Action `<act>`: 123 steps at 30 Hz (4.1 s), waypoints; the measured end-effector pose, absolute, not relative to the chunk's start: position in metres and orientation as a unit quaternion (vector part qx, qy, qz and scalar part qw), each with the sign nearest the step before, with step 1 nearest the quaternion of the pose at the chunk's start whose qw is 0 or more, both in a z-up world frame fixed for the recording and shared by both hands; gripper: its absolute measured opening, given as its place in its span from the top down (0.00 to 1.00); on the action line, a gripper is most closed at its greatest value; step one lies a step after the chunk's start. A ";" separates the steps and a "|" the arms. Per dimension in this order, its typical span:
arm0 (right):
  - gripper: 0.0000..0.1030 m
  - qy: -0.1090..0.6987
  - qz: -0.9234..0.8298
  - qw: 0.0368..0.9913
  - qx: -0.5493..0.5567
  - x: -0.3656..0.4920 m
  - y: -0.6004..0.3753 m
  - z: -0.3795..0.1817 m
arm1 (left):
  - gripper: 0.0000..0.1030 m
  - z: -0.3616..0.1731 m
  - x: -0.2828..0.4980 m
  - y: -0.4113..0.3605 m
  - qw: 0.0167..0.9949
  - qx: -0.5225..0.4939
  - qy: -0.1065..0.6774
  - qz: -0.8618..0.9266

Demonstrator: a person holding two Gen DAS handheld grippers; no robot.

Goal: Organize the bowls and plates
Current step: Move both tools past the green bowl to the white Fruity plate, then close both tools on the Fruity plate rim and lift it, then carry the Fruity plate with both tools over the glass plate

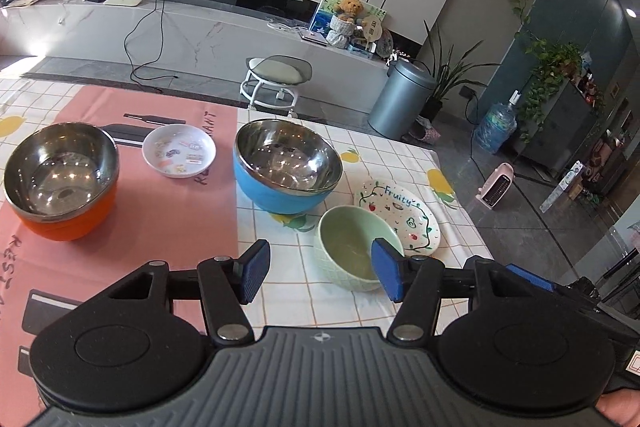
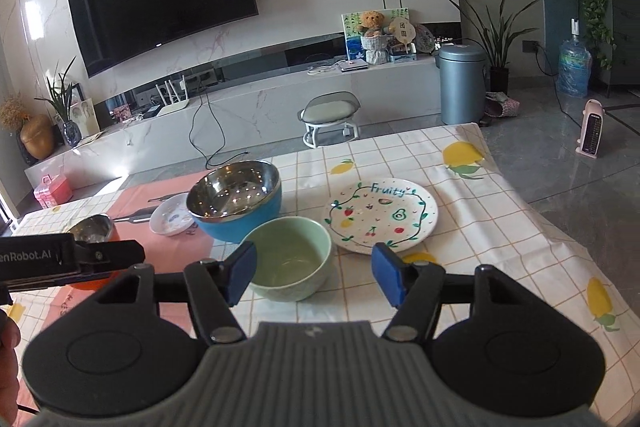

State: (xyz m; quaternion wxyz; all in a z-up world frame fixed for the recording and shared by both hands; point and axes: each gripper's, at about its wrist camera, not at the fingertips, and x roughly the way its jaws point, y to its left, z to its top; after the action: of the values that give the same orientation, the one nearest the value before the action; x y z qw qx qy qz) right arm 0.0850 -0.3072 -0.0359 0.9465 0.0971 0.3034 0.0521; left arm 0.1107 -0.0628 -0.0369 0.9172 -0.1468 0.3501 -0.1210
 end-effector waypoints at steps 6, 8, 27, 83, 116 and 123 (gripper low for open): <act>0.39 0.312 0.038 0.943 0.109 0.108 -0.324 -0.047 | 0.35 -0.043 0.135 -0.073 0.913 -0.150 0.356 -0.130; 0.40 0.316 0.035 0.941 0.119 0.116 -0.330 -0.051 | 0.35 -0.046 0.141 -0.074 0.912 -0.153 0.358 -0.132; 0.58 0.369 -0.015 0.912 0.180 0.189 -0.384 -0.112 | 0.36 -0.054 0.198 -0.122 0.902 -0.134 0.378 -0.160; 0.65 0.367 -0.008 0.855 0.366 0.200 -0.449 -0.142 | 0.36 -0.070 0.285 -0.180 0.859 -0.079 0.478 -0.164; 0.96 0.367 -0.028 0.843 0.392 0.218 -0.457 -0.165 | 0.69 -0.112 0.324 -0.240 0.841 0.092 0.516 -0.134; 0.90 0.361 -0.033 0.849 0.384 0.216 -0.462 -0.161 | 0.71 -0.114 0.323 -0.238 0.834 0.049 0.531 -0.140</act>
State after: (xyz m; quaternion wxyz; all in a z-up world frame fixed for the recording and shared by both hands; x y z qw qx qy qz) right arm 0.2162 -0.4622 -0.1610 0.8494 0.3837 0.3609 -0.0330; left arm 0.3230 -0.2383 -0.1144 0.8345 0.0495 0.5308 -0.1396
